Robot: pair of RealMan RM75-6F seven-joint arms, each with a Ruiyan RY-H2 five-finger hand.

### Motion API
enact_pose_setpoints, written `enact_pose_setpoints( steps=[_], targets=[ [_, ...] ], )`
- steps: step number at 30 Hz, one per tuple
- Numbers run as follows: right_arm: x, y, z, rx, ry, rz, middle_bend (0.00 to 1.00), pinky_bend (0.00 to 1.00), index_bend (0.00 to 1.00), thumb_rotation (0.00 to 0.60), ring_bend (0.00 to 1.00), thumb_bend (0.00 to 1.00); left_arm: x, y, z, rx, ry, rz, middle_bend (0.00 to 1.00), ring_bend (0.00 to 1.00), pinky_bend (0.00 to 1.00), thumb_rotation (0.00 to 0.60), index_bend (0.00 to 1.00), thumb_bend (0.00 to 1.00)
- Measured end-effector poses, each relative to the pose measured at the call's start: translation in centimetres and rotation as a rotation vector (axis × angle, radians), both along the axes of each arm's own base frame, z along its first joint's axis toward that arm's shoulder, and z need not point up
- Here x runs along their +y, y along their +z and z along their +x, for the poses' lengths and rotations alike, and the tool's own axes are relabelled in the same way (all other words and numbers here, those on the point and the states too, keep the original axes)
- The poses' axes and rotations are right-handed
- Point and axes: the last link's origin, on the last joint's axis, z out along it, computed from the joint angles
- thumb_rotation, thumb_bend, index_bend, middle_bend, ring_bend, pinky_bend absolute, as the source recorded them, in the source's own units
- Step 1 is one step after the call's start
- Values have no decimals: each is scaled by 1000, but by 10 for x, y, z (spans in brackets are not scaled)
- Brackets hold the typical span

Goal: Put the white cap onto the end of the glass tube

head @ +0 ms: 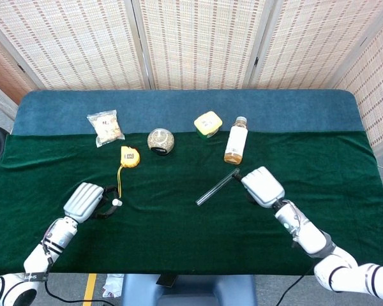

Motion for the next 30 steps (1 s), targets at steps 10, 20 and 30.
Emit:
enact_pose_setpoints(
  steps=[10, 20, 30],
  targets=[
    [-29, -46, 16, 94, 8, 39, 986, 1000, 389, 600, 1000, 383, 2, 0, -3, -6, 16, -4, 1000, 911, 812, 600, 590, 525],
    [-40, -73, 23, 143, 14, 60, 986, 1000, 400, 600, 1000, 383, 2, -2, -8, -7, 36, -6, 1000, 910, 812, 600, 589, 525],
    [-44, -88, 25, 193, 33, 62, 986, 1000, 422, 600, 1000, 383, 1, -1, -10, -15, 43, -3, 1000, 910, 812, 600, 588, 523]
  ],
)
